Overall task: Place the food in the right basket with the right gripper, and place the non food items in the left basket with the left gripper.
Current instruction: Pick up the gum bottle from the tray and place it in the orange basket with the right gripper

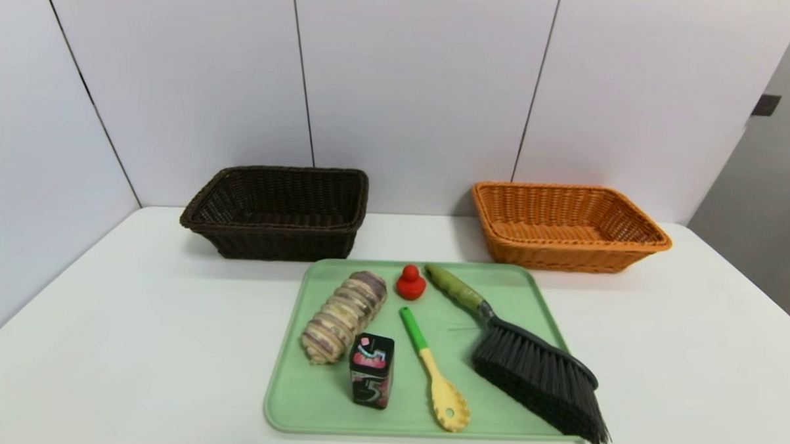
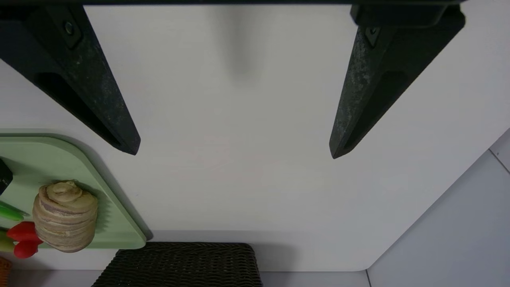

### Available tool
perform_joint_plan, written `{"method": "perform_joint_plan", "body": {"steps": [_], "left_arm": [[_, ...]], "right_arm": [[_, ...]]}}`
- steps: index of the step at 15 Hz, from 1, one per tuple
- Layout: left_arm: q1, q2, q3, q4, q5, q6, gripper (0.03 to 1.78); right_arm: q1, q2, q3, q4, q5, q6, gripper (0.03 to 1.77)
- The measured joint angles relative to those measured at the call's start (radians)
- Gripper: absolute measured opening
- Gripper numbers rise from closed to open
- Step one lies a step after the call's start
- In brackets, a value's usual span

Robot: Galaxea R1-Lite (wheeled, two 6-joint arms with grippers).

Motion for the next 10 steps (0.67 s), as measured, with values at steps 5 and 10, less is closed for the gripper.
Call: {"method": "perform_joint_plan", "body": {"steps": [5,10], "left_arm": [[0.0,0.0,0.0,0.0,0.002,-0.006,1.69],[0.0,0.004,-0.092,0.093,-0.012,0.011,1.69]], "right_arm": [[0.0,0.0,0.0,-0.003,0.002,0.0,1.71],[-0.001,0.015,-0.06,0.049,0.024,0.001,1.71]]}}
